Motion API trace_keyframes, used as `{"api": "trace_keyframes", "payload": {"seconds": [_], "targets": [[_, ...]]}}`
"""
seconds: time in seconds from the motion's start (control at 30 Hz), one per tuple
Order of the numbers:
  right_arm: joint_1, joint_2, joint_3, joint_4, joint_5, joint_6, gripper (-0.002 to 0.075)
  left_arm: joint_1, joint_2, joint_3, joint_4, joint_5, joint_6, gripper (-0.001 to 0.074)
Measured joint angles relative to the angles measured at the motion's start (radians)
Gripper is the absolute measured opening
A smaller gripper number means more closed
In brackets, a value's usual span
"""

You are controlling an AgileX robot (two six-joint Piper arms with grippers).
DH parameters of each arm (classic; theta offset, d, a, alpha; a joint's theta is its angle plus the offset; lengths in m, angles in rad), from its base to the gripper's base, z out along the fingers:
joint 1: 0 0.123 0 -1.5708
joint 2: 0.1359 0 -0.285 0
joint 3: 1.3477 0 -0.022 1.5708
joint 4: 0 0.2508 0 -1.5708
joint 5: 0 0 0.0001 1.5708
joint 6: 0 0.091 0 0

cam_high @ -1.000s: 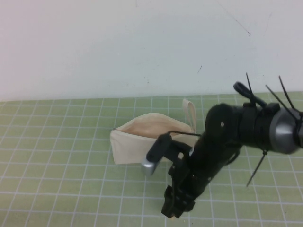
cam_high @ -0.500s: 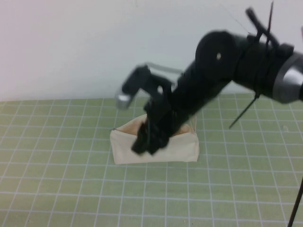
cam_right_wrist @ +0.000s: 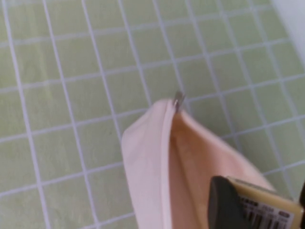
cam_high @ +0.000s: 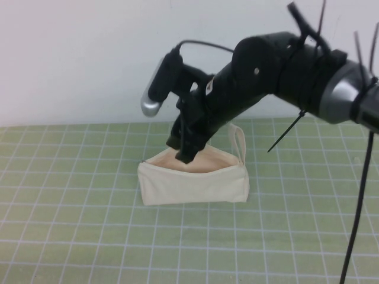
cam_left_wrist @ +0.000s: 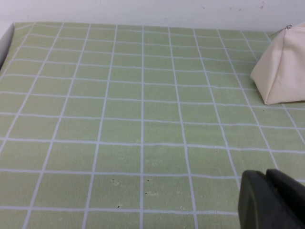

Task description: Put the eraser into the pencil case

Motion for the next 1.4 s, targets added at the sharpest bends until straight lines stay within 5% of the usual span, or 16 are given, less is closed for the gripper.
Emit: {"api": "trace_keyframes", "payload": {"seconds": [0.1, 0.27, 0.4, 0.5, 0.7, 0.77, 1.0, 1.4], "targets": [[0.0, 0.025, 0.0, -0.009, 0.018, 0.018, 0.034, 0.0, 0.0, 0.0, 0.0, 0.0, 0.0, -0.0001], [0.001, 0.032, -0.002, -0.092, 0.046, 0.11, 0.0544, 0.0, 0.0, 0.0, 0.0, 0.0, 0.0, -0.0001], [0.001, 0.026, -0.045, -0.163, 0.142, 0.131, 0.0571, 0.0, 0.0, 0.0, 0.0, 0.0, 0.0, -0.0001], [0.001, 0.015, -0.125, -0.208, 0.261, 0.141, 0.0488, 0.0, 0.0, 0.0, 0.0, 0.0, 0.0, -0.0001], [0.001, -0.06, -0.31, -0.305, 0.474, 0.148, 0.0105, 0.0, 0.0, 0.0, 0.0, 0.0, 0.0, -0.0001], [0.001, -0.106, -0.325, -0.32, 0.474, 0.153, 0.0049, 0.0, 0.0, 0.0, 0.0, 0.0, 0.0, -0.0001], [0.001, -0.337, -0.222, -0.231, 0.474, 0.159, 0.0006, 0.0, 0.0, 0.0, 0.0, 0.0, 0.0, -0.0001], [0.001, -0.853, 0.582, -0.286, 0.362, 0.238, 0.0001, 0.0, 0.0, 0.0, 0.0, 0.0, 0.0, -0.0001]]}}
